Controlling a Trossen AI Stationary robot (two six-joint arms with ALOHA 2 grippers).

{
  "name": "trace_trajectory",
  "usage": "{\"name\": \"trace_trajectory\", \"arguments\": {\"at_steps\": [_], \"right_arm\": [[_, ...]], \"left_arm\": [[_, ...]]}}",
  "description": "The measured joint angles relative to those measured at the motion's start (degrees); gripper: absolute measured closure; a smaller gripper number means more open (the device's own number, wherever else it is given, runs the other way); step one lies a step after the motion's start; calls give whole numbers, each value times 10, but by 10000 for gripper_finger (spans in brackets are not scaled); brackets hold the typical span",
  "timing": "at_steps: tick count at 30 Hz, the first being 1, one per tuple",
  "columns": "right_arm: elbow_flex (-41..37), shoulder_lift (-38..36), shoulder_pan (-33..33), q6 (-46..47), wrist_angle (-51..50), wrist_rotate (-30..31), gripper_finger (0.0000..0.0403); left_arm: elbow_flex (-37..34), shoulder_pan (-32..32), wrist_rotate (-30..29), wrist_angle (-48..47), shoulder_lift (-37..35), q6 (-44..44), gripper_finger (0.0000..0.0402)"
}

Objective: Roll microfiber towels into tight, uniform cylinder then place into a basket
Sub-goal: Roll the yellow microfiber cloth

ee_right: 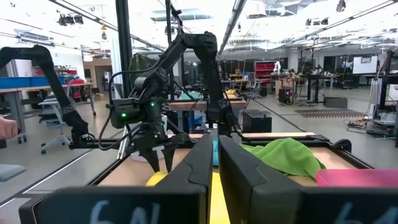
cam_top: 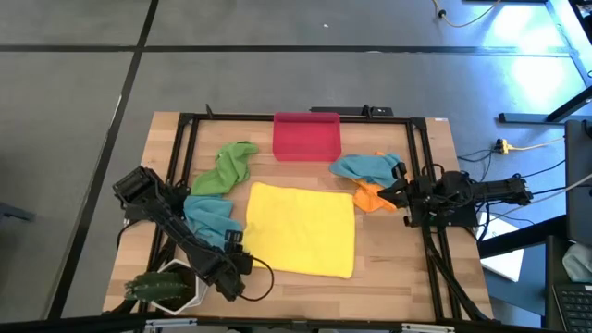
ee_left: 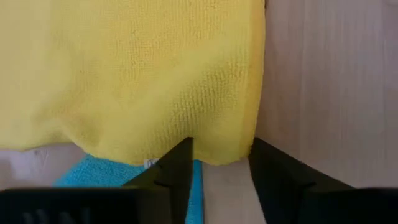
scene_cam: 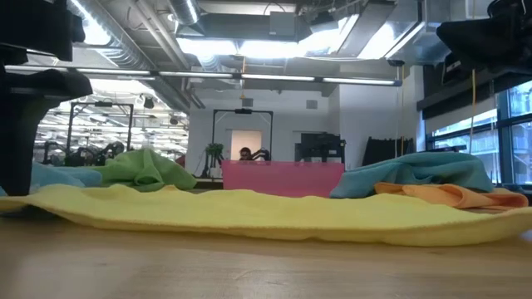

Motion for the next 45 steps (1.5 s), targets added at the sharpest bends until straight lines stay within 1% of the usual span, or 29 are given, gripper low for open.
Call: {"name": "trace_trajectory", "arguments": {"at_steps": [3,7,9,12,15,19,20,23,25,27,28,33,38,42,45], "right_arm": [[0,0,0,0,0,0,373],[0,0,0,0,1,0,373],[0,0,0,0,3,0,373],[0,0,0,0,6,0,373],[0,0,0,6,9,0,373],[-1,0,0,45,8,1,373],[-1,0,0,49,11,10,373],[-1,0,0,71,38,33,373],[-1,0,0,75,51,23,373],[-1,0,0,76,57,-5,373],[-1,0,0,78,59,-10,373],[-1,9,3,90,47,11,373],[-1,54,22,91,48,46,373],[3,114,57,105,43,88,373],[25,171,88,108,44,109,373]], "left_arm": [[0,0,0,0,0,9,312],[0,0,-1,0,0,12,382],[0,0,-1,0,0,12,395],[9,0,1,-1,0,26,399],[35,4,1,-6,-2,50,401],[72,16,-8,-30,-15,80,401],[80,19,-13,-38,-20,86,401],[101,30,-27,-55,-41,106,401],[114,38,-35,-69,-61,118,401],[120,48,-48,-74,-83,125,401],[121,52,-51,-74,-96,131,401],[121,80,-60,-77,-143,147,401],[121,114,-72,-84,-158,150,401],[120,133,-72,-86,-157,167,401],[120,145,-72,-86,-157,176,401]]}}
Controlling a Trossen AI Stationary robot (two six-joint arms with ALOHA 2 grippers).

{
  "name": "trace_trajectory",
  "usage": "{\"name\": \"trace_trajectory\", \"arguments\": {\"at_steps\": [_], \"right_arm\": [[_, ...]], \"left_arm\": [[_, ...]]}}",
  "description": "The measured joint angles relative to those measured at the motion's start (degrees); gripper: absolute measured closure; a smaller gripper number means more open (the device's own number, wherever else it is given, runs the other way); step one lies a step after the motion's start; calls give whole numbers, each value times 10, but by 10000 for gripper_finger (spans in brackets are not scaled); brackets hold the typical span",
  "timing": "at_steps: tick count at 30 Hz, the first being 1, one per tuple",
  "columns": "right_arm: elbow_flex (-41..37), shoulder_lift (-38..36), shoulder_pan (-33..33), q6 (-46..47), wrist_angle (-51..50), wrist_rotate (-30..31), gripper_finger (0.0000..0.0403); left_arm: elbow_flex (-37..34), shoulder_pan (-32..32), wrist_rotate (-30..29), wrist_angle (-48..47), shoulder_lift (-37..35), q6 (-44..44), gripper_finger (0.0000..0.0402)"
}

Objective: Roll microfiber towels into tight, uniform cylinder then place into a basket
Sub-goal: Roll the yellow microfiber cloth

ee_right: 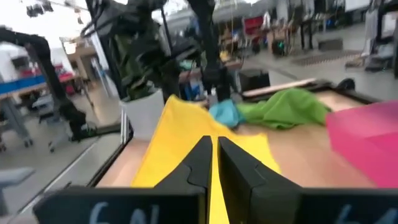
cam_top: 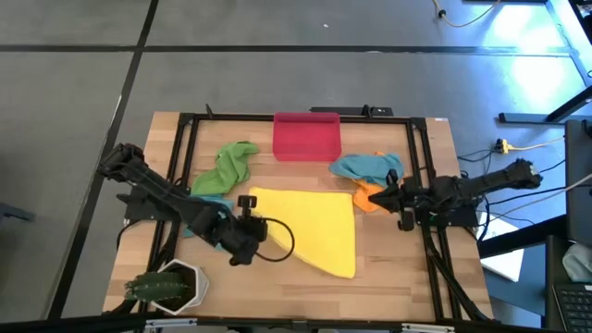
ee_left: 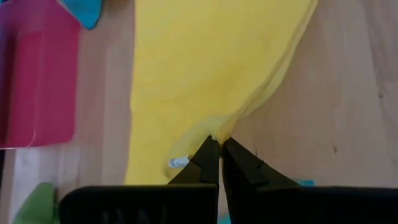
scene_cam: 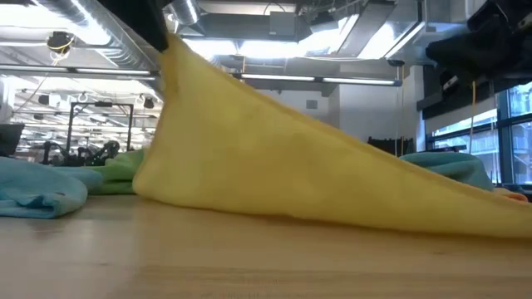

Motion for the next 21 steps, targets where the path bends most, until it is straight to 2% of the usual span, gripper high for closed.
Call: {"name": "trace_trajectory", "arguments": {"at_steps": [5,12,15,21], "right_arm": [[69,114,65,-4,-12,40,373],[214,328,157,18,-126,96,373],[274,409,183,58,-171,97,373],[398,536,228,168,-340,135,373]], "left_arm": [[0,8,0,-20,0,-6,401],[-23,18,-9,-17,0,-24,401],[-36,20,-18,-16,0,-44,401],[-49,16,-20,-16,0,-49,401]]}}
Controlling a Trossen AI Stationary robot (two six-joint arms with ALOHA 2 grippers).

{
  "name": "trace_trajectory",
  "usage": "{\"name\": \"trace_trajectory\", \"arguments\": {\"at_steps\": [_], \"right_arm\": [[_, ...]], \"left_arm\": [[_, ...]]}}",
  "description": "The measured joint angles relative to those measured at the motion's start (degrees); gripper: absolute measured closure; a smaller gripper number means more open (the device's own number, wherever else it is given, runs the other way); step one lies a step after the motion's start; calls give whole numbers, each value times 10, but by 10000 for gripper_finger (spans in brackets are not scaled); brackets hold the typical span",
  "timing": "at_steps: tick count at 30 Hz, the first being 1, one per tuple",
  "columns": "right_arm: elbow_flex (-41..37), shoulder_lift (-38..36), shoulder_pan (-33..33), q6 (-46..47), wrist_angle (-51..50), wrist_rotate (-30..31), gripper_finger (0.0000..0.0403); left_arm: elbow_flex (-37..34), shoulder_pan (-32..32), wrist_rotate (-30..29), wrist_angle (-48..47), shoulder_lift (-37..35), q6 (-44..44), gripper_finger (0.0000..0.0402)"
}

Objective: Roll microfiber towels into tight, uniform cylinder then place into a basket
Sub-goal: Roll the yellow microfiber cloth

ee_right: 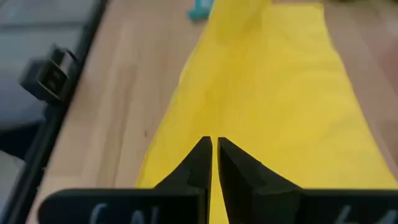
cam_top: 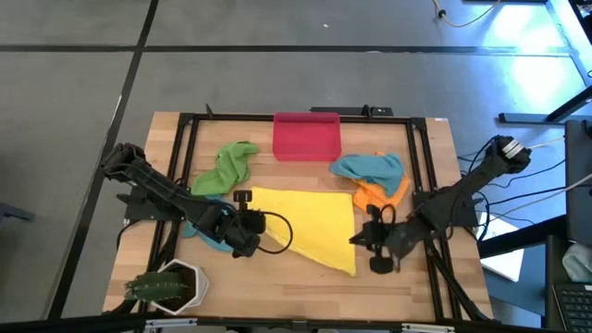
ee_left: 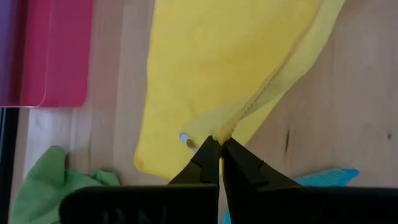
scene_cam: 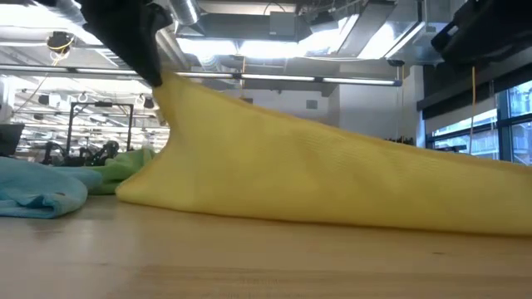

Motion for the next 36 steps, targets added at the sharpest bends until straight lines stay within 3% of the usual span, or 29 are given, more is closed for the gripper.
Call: {"name": "trace_trajectory", "arguments": {"at_steps": [6,10,16,23,27,36], "right_arm": [[94,91,33,41,-23,0,373],[140,145,50,53,-21,-35,365],[169,202,54,112,-87,-63,292],[173,217,53,177,-137,-64,213],[173,229,53,194,-143,-60,211],[173,267,53,208,-165,-64,251]], "left_arm": [[-2,1,-26,-6,0,0,401],[-2,1,-43,-6,0,-10,401],[-2,1,-44,-7,0,-16,401],[-2,1,-43,-8,0,-16,401],[-2,1,-42,-8,0,-16,401],[-2,0,-31,-9,0,-25,401]]}}
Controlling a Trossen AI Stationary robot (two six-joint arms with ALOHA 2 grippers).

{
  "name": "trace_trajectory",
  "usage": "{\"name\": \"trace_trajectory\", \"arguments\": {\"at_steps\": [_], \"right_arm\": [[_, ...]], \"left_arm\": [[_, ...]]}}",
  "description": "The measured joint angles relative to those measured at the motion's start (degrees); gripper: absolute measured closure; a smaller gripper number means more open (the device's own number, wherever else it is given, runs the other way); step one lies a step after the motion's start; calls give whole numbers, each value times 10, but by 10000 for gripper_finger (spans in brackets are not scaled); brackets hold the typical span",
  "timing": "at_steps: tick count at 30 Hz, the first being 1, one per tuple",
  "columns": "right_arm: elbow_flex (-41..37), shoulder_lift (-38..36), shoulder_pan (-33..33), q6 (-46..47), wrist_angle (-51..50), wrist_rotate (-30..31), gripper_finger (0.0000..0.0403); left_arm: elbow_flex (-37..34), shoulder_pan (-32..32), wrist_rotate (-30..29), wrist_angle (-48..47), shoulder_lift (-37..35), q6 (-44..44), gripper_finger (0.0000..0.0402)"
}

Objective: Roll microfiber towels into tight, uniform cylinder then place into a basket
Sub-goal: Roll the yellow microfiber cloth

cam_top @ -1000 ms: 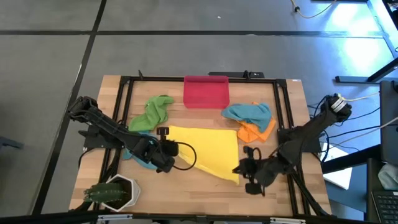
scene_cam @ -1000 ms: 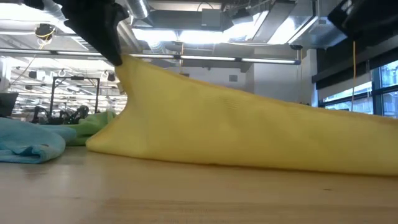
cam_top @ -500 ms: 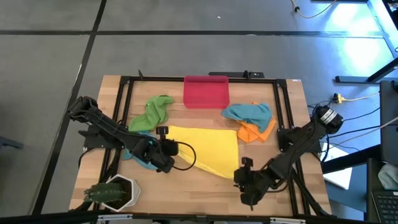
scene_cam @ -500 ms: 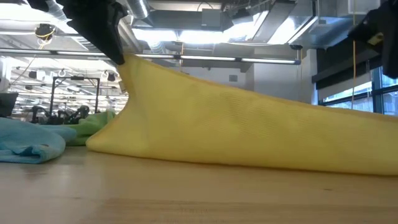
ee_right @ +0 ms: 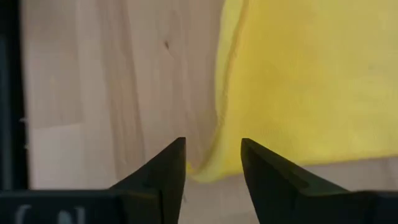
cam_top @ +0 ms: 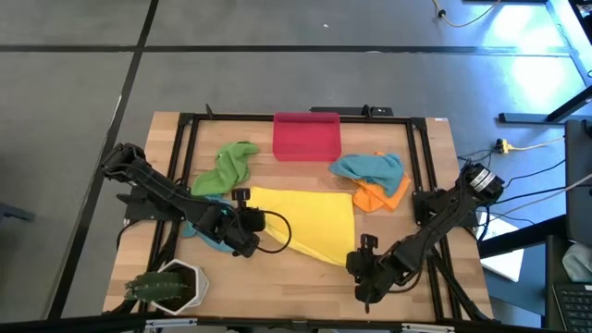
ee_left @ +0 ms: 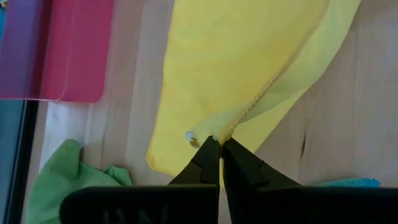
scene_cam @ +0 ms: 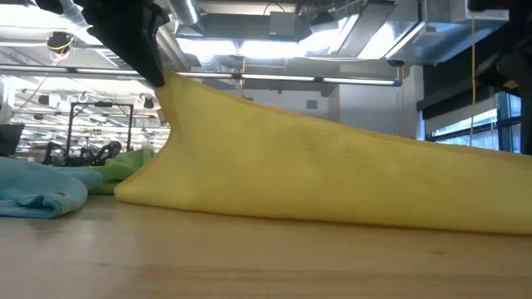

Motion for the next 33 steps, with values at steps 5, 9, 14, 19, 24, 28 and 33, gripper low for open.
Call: {"name": "trace_trajectory", "arguments": {"at_steps": [5,9,14,19,24,28,33], "right_arm": [[0,6,0,24,-9,3,260],[0,7,0,28,-11,2,261],[0,7,0,28,-9,1,261],[0,7,0,28,-9,0,261],[-13,7,0,43,-3,-19,261],[-27,7,0,61,-1,-31,261],[-34,7,0,60,0,-31,286]], "left_arm": [[0,0,4,-1,0,-1,401],[0,0,5,-1,0,-2,401],[0,0,5,-1,0,-4,401],[0,0,5,-1,0,-5,401],[0,0,5,-1,0,-5,401],[0,-2,5,-1,0,-5,401],[0,-3,5,-1,0,-5,401]]}}
